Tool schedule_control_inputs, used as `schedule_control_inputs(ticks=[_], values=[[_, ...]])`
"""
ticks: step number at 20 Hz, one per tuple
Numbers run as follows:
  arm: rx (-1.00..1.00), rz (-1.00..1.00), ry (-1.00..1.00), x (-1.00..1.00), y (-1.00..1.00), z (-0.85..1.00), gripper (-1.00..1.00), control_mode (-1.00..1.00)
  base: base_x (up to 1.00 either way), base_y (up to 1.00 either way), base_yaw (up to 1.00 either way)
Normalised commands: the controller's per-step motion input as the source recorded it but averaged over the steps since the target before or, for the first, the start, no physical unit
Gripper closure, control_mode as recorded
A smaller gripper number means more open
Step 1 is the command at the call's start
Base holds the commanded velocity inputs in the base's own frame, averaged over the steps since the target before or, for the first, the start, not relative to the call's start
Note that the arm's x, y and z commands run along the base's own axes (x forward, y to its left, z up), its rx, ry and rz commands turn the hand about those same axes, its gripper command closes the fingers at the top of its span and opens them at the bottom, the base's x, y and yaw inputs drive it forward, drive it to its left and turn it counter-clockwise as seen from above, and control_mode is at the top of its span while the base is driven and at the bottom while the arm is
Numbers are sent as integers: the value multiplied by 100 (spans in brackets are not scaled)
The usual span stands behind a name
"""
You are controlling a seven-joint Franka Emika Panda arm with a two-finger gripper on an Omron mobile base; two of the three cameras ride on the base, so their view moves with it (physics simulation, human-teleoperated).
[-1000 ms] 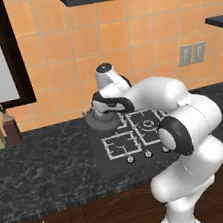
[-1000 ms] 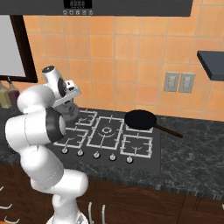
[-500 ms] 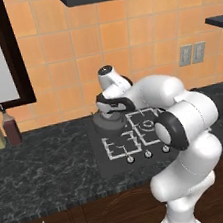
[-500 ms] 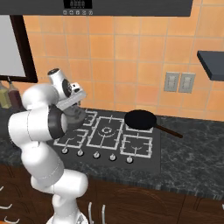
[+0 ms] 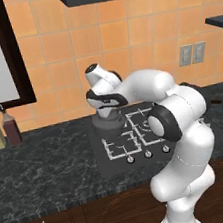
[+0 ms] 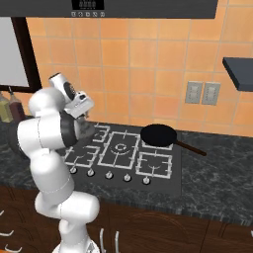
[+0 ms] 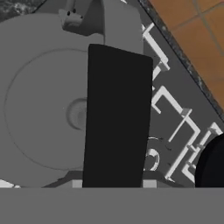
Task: Pick the kettle from the counter and place it on a stove burner. Then turn the burner on.
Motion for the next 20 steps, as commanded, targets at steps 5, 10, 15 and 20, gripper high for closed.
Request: schedule_control_inputs(ticks=[5, 10, 15, 20], values=[[0, -1, 3, -28, -17, 0, 100, -100, 0, 0, 0], [-10, -1, 2, -14, -33, -7, 100, -100, 0, 0, 0], [-10, 0, 0, -4, -3, -5, 100, -100, 0, 0, 0], [-15, 0, 12, 0, 0, -40, 100, -100, 0, 0, 0]])
